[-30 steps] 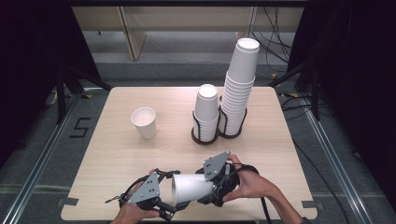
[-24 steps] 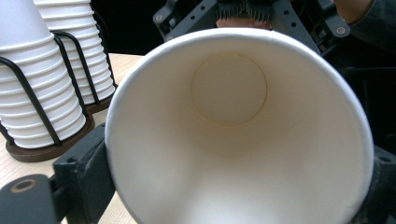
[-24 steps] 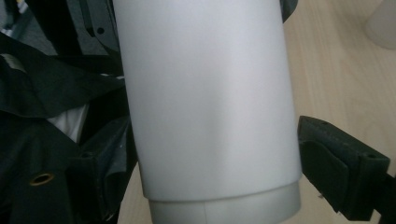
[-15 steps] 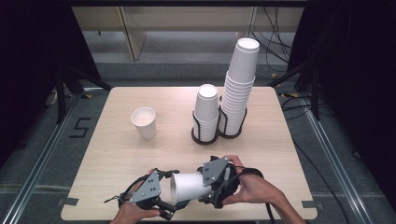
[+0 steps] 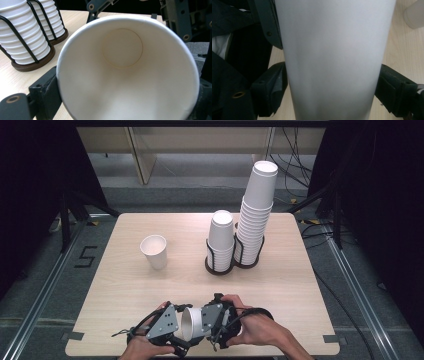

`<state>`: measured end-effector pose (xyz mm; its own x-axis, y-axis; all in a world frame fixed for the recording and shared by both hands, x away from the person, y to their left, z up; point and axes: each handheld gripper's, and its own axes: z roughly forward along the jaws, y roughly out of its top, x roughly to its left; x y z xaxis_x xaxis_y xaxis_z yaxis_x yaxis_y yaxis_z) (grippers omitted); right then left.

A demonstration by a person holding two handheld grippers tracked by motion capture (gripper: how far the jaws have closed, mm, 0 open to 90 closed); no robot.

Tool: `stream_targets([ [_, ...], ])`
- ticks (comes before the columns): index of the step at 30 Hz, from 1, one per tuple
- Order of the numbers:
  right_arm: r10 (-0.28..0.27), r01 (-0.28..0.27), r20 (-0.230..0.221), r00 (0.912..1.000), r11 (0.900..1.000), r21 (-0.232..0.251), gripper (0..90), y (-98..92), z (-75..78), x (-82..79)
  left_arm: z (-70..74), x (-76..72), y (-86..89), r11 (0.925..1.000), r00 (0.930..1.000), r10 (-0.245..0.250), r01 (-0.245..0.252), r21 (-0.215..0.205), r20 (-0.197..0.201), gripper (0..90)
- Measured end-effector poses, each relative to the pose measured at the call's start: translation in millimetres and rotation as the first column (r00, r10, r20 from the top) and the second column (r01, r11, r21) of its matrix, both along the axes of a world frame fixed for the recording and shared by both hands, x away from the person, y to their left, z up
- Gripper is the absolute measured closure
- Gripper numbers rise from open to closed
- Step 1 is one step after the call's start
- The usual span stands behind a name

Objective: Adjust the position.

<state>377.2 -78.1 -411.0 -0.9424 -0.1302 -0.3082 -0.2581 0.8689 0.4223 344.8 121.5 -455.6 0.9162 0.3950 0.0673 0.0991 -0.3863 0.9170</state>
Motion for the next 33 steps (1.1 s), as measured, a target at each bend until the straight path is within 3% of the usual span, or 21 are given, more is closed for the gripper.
stream_targets([
  [3, 0.01, -0.01, 0.004, 0.9999, 1.0, 0.0, 21.1, 1.1, -2.3, 0.0, -0.4, 1.5, 1.2, 1.0, 1.0, 0.002, -0.002, 0.005, -0.005, 8.4],
  [5, 0.01, -0.01, 0.003, 0.9999, 1.0, 0.028, 21.2, -0.3, -3.3, 2.0, -2.0, 2.2, 3.1, 0.9994, 0.9999, 0.012, -0.011, -0.034, 0.012, 7.1],
  [6, 0.015, -0.015, -0.007, 0.9999, 0.999, 0.045, 21.2, -1.8, -3.3, 4.4, -2.6, 2.6, 3.4, 0.9984, 0.9998, 0.014, -0.014, -0.054, 0.011, 6.4],
  [7, 0.006, -0.005, -0.012, 0.9999, 0.998, 0.056, 21.4, -3.7, -2.8, 5.4, -3.7, 3.5, 3.7, 0.9949, 0.9999, 0.01, -0.009, -0.1, 0.007, 6.5],
  [8, 0.015, -0.012, -0.037, 0.9992, 0.996, 0.084, 21.5, -6.4, -2.7, 8.3, -3.1, 3.8, 5.4, 0.9937, 1.0, 0.009, -0.008, -0.112, 0.002, 6.5],
  [11, 0.015, 0.007, -0.127, 0.9919, 0.986, 0.169, 21.6, -13.9, -1.9, 11.0, -3.8, 5.8, 9.0, 0.9823, 0.9998, 0.002, -0.006, -0.187, -0.019, 6.6],
  [14, 0.034, -0.002, -0.138, 0.9898, 0.974, 0.227, 21.7, -18.9, -2.2, 17.0, -7.4, 7.7, 11.4, 0.9664, 0.9989, -0.001, -0.01, -0.257, -0.046, 6.4],
  [15, 0.035, 0.003, -0.155, 0.9873, 0.971, 0.238, 21.8, -20.4, -2.1, 17.6, -7.4, 7.6, 11.9, 0.9649, 0.9985, 0.004, -0.018, -0.262, -0.055, 6.6],
  [16, 0.036, 0.001, -0.15, 0.988, 0.97, 0.242, 21.8, -21.2, -2.3, 18.8, -7.4, 8.0, 12.3, 0.9632, 0.9985, 0.003, -0.018, -0.268, -0.055, 6.6],
  [17, 0.035, 0.001, -0.141, 0.9894, 0.968, 0.251, 21.8, -21.7, -2.3, 19.6, -7.9, 9.1, 12.1, 0.956, 0.9983, -0.005, -0.012, -0.293, -0.058, 6.5],
  [20, 0.024, 0.02, -0.161, 0.9867, 0.964, 0.265, 21.8, -25.4, 0.6, 20.3, -6.7, 9.1, 15.0, 0.9606, 0.998, 0.009, -0.026, -0.277, -0.063, 6.0],
  [22, 0.021, 0.02, -0.144, 0.9893, 0.96, 0.279, 21.8, -28.8, 1.8, 23.6, -7.0, 10.2, 17.2, 0.9597, 0.9975, 0.02, -0.038, -0.278, -0.068, 6.2],
  [24, -0.001, 0.051, -0.164, 0.9865, 0.953, 0.299, 21.8, -35.3, 5.3, 25.7, -7.2, 12.3, 20.2, 0.9478, 0.9967, 0.009, -0.034, -0.317, -0.081, 8.5],
  [25, -0.009, 0.067, -0.181, 0.9834, 0.945, 0.32, 21.8, -38.1, 6.6, 26.3, -6.4, 12.4, 21.4, 0.9472, 0.9964, 0.015, -0.041, -0.318, -0.084, 11.0],
  [27, -0.013, 0.074, -0.173, 0.9849, 0.934, 0.351, 21.7, -41.4, 8.0, 28.8, -6.0, 12.6, 21.9, 0.9392, 0.9962, 0.019, -0.047, -0.34, -0.085, 12.4],
  [28, -0.007, 0.083, -0.199, 0.9799, 0.923, 0.376, 21.6, -42.6, 9.1, 28.5, -6.8, 13.3, 21.0, 0.9322, 0.9964, 0.011, -0.041, -0.36, -0.084, 13.4],
  [31, -0.016, 0.097, -0.206, 0.9784, 0.916, 0.389, 21.5, -43.0, 10.0, 29.0, -7.3, 12.4, 20.2, 0.9201, 0.995, 0.019, -0.056, -0.388, -0.098, 13.5],
  [32, -0.01, 0.097, -0.214, 0.9768, 0.912, 0.399, 21.5, -42.8, 9.5, 28.8, -7.5, 12.5, 20.1, 0.9178, 0.9952, 0.014, -0.051, -0.394, -0.097, 13.1],
  [33, -0.005, 0.092, -0.211, 0.9774, 0.91, 0.404, 21.6, -42.2, 9.0, 28.8, -6.6, 11.0, 20.3, 0.9219, 0.9945, 0.024, -0.061, -0.383, -0.102, 13.0],
])
